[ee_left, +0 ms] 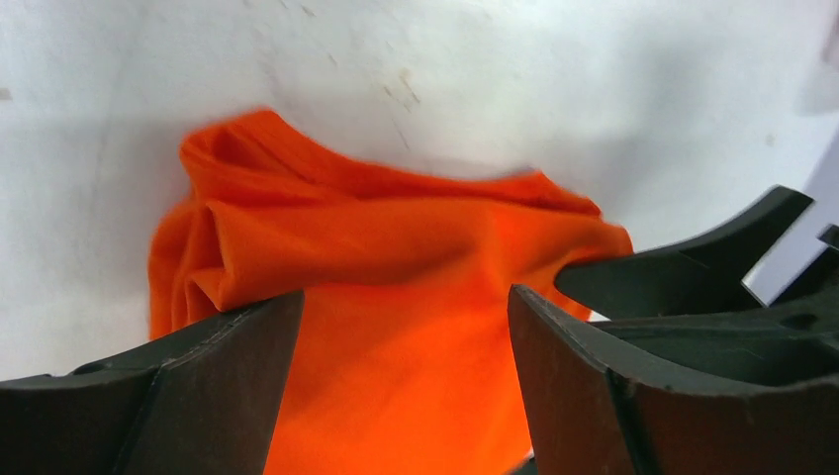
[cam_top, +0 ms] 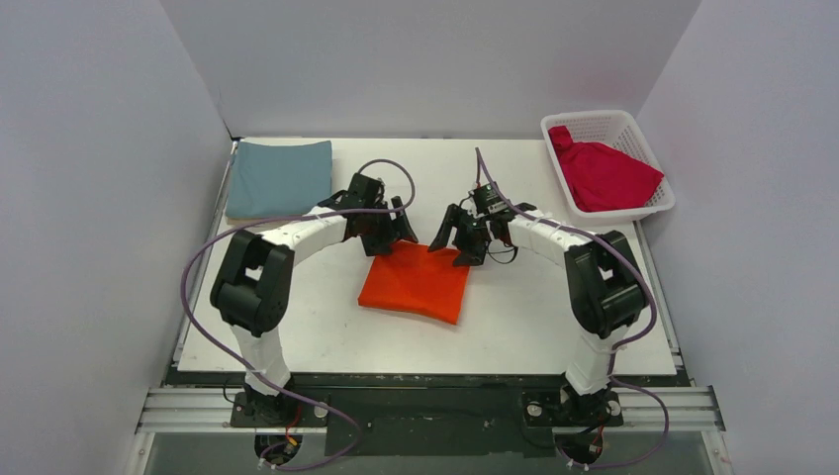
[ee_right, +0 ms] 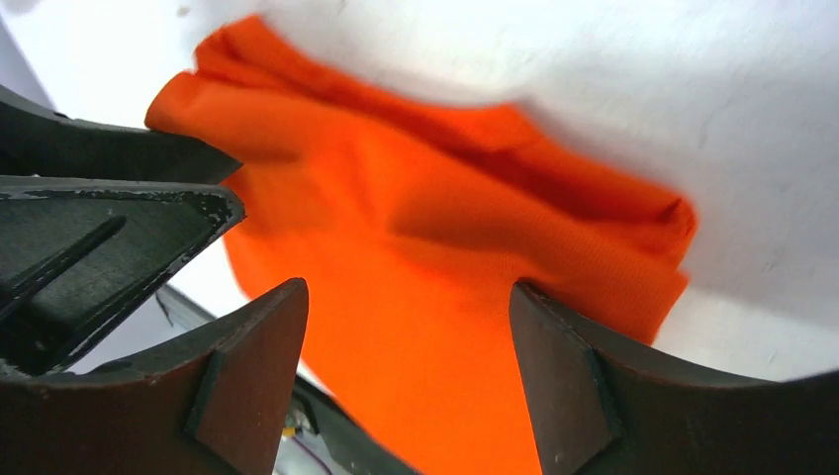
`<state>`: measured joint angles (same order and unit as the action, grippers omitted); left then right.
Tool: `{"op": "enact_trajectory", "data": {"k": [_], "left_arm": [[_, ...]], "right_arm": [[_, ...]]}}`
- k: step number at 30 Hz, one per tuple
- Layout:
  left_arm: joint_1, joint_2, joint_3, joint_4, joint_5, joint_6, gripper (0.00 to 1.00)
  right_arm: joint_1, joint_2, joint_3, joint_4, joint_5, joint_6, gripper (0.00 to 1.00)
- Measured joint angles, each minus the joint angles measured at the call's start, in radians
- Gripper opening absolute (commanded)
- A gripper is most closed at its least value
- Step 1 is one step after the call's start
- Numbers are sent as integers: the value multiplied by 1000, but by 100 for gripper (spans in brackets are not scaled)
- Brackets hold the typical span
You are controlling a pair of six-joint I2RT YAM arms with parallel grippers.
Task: Fold and stack the t-shirts
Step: Smooth out wrinkles on the folded tshirt
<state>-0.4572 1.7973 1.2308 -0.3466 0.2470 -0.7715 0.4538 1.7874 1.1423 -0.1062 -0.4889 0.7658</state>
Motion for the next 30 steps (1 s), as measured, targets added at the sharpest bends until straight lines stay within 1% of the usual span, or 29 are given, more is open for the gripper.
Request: {"op": "enact_trajectory", "data": {"k": [2, 5, 10, 14, 17, 20, 23, 25, 27, 30], "left_arm": [[10, 82, 34, 6, -8, 3, 85], [33, 164, 67, 9, -9, 1, 85], [57, 200, 107, 22, -9, -11, 84], [63, 192, 85, 44, -3, -26, 84], [64, 174, 68, 56, -4, -28, 85], [64, 148, 66, 24, -28, -16, 85], [63, 91, 66, -51, -82, 8, 86], [58, 23, 63, -89, -118, 20, 87], [45, -61, 41, -90, -140, 23, 87], [10, -219, -60, -56, -148, 18, 88]], "right_arm": [[-16, 63, 23, 18, 8, 1, 68], [-48, 147, 45, 51, 4, 11, 67], [-102, 191, 68, 120, -43, 44, 67], [-108, 193, 65, 137, -50, 45, 67], [-108, 189, 73, 122, -47, 34, 70], [-106, 179, 108, 53, 0, -9, 74], [-105, 136, 122, -20, 76, -48, 75], [-98, 80, 122, -67, 117, -61, 75], [-77, -4, 105, -77, 149, -63, 74], [4, -137, 32, -38, 166, -42, 70]]}}
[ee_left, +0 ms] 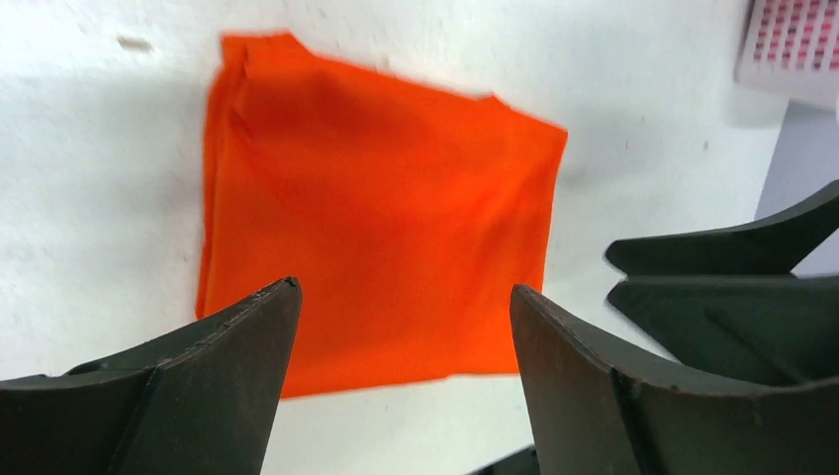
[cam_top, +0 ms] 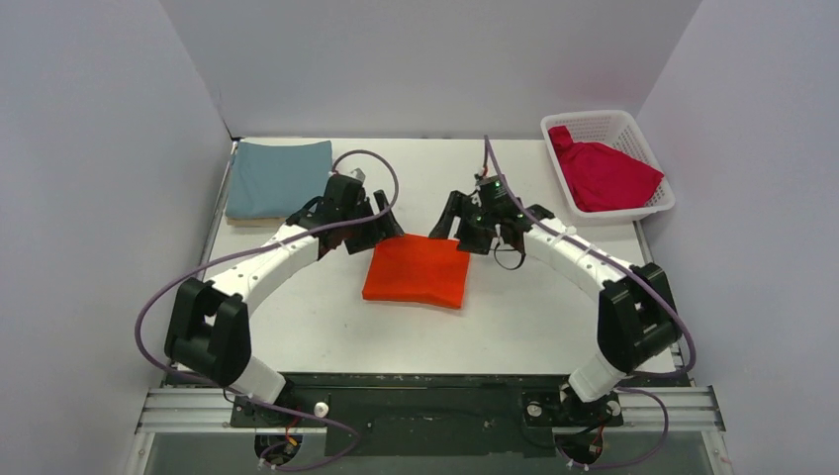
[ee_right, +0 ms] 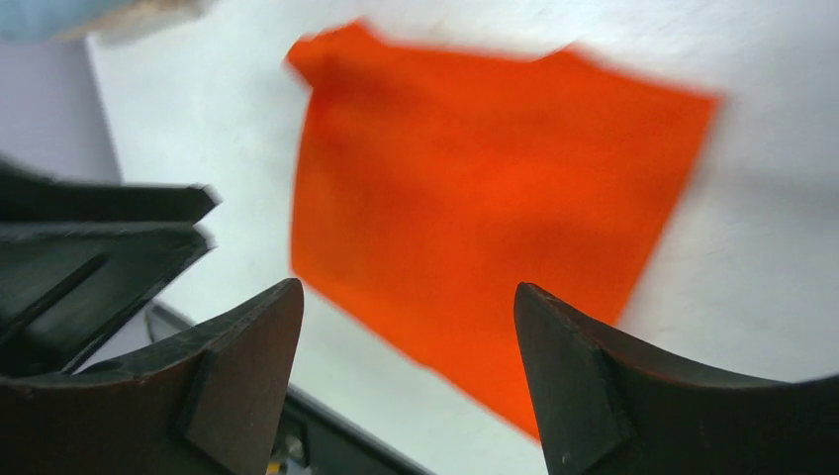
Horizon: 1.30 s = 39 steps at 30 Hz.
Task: Fold and stack the t-shirts
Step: Smooth out wrinkles on the folded tshirt
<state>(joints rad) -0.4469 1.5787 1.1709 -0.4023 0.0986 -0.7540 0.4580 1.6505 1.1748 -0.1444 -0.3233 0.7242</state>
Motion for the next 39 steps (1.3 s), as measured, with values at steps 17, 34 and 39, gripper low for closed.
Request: {"op": "enact_trajectory", "data": {"k": [17, 34, 39], "left_arm": [[-8, 66, -312, 220, 146, -97, 87], [7, -85, -440, 192, 130, -81, 88], [-5, -168, -403, 35, 51, -40, 92]], "right_arm": [[194, 45, -398, 473, -52, 304, 63], [52, -175, -558, 340, -90, 163, 72], [45, -282, -481, 134, -20, 93, 77]]}}
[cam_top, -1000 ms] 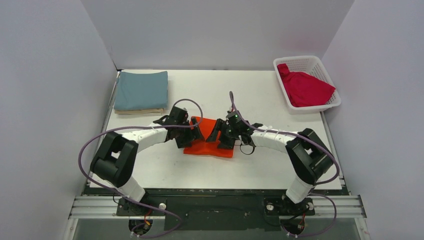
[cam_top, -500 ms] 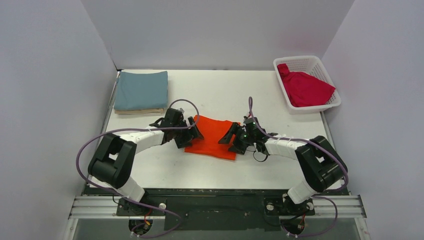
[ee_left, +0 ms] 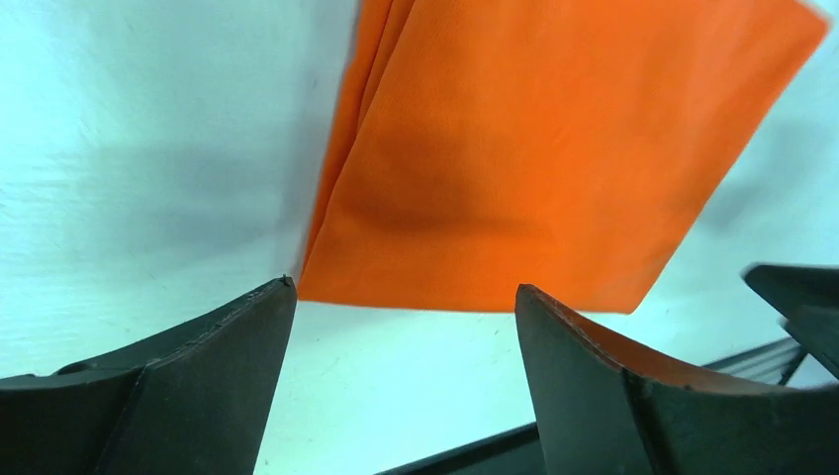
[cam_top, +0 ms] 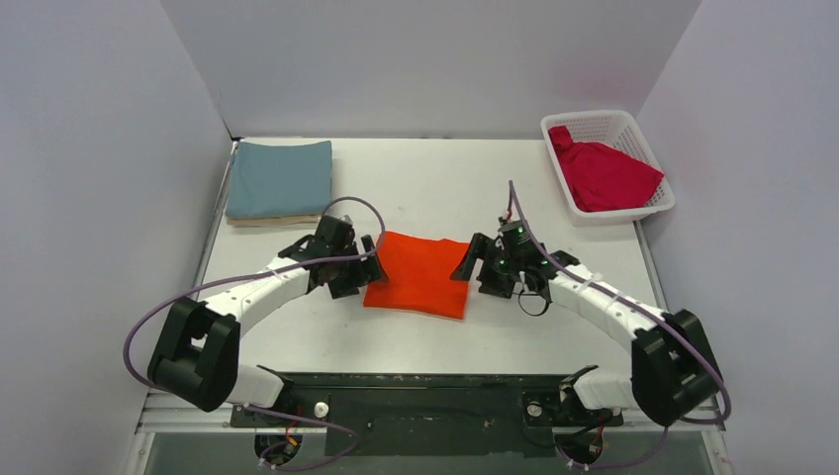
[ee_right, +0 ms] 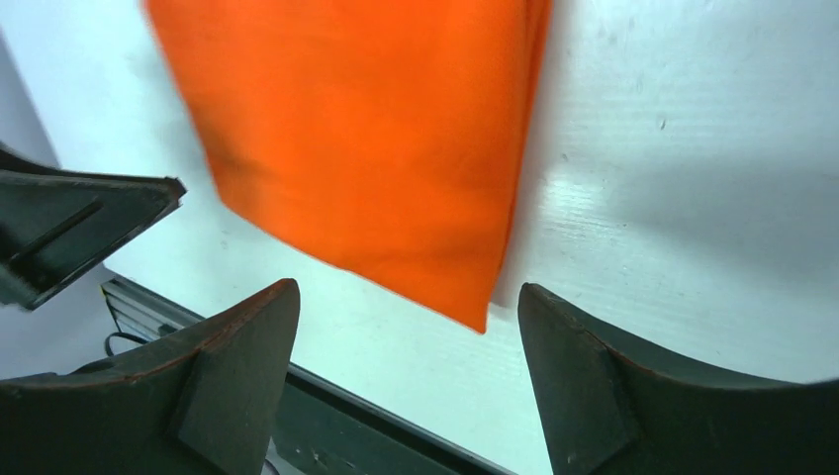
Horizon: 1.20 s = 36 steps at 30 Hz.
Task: Fold and stack the t-shirts
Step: Smooth out wrinkles on the folded tshirt, then put the neatly folded tshirt into the corner of the board with the left arm
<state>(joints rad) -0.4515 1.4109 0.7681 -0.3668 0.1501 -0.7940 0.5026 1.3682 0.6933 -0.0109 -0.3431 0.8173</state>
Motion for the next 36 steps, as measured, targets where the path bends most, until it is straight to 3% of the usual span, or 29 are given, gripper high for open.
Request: {"op": "enact_trajectory", "data": {"k": [6, 9, 12, 19, 27, 31, 33, 34, 36], "left_arm": [[2, 18, 184, -65, -88, 78, 93], [4, 116, 284, -61, -98, 131, 93], [3, 222, 334, -64, -97, 178, 91], [1, 383, 352, -90, -98, 240, 72], [-53, 433, 409, -120, -183, 248, 59], [-99, 478, 471, -182, -286, 221, 44], [-115, 498, 497, -202, -313, 202, 24], [-121, 507, 509, -211, -321, 190, 6], [-137, 531, 545, -232, -334, 171, 0]], "right_arm": [[-27, -253, 81, -138, 153, -35, 88], [-75, -373, 83, -216, 251, -36, 98], [-122, -460, 81, -296, 350, -37, 100], [-202, -630, 32, -435, 501, -58, 100], [-235, -661, 2, -512, 545, -90, 100], [-248, -642, 1, -522, 546, -108, 100], [-255, -633, 1, -524, 546, -118, 100], [-257, -629, 1, -525, 546, -123, 100], [-266, -621, 0, -525, 546, -139, 100]]}}
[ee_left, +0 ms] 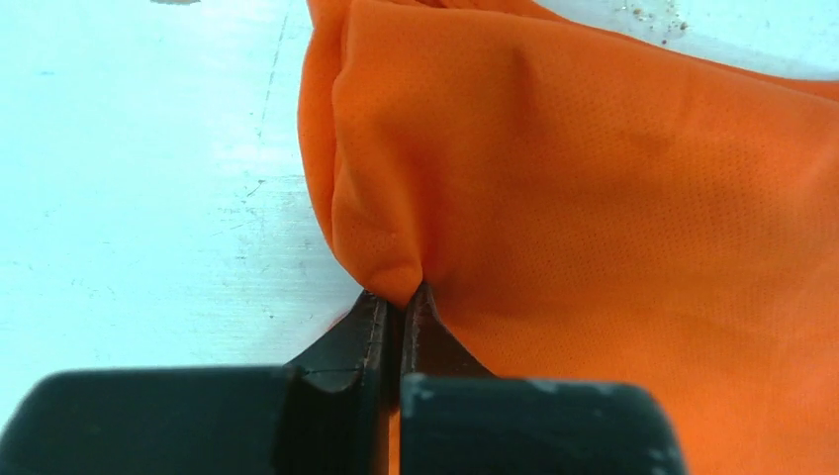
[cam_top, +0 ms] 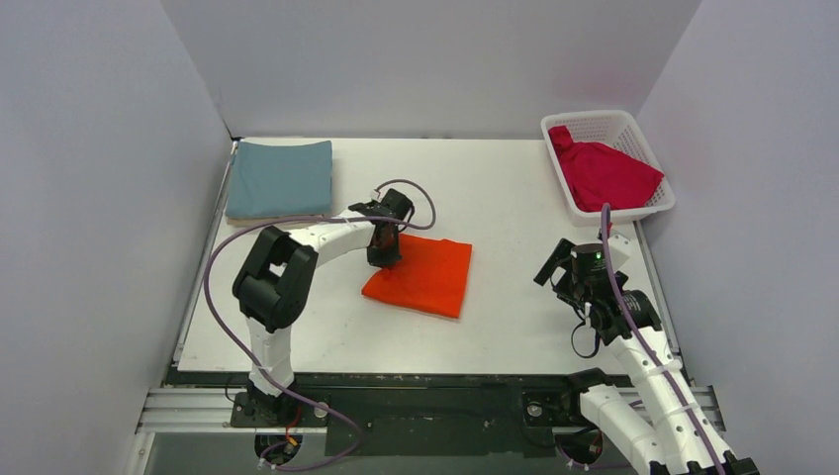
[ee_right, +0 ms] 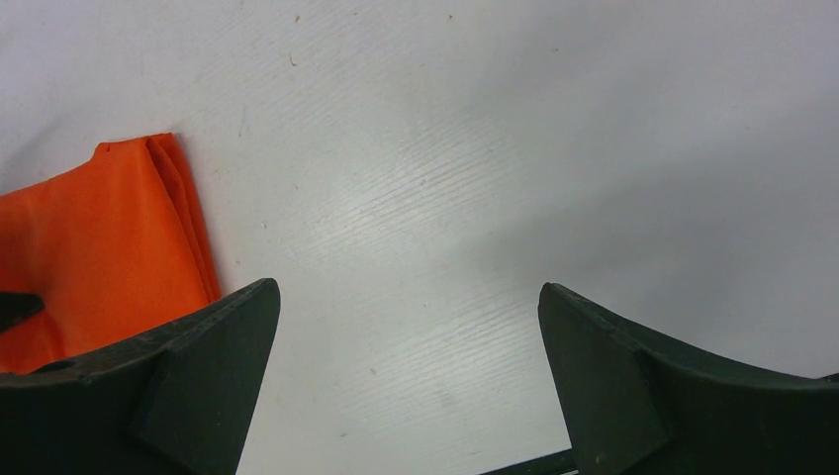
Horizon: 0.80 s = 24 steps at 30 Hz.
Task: Fold and stack the t-shirts
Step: Put the neatly folded tshirt into the corner of the board with the left arm
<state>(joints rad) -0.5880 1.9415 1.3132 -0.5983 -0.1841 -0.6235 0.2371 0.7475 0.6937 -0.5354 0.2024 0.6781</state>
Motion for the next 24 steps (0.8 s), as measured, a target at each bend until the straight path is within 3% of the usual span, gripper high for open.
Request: {"op": "enact_trajectory", "data": {"k": [5, 13, 24], "left_arm": [[-24, 64, 106, -85, -91, -13, 0], [-8, 105, 206, -187, -364, 40, 0], [76, 93, 369, -90, -628, 374, 0]], "right_arm": [[-20, 16, -1, 1, 0, -44, 100], [-45, 44, -25, 22, 0, -115, 98], [-74, 56, -46, 96, -3, -165, 95]]}}
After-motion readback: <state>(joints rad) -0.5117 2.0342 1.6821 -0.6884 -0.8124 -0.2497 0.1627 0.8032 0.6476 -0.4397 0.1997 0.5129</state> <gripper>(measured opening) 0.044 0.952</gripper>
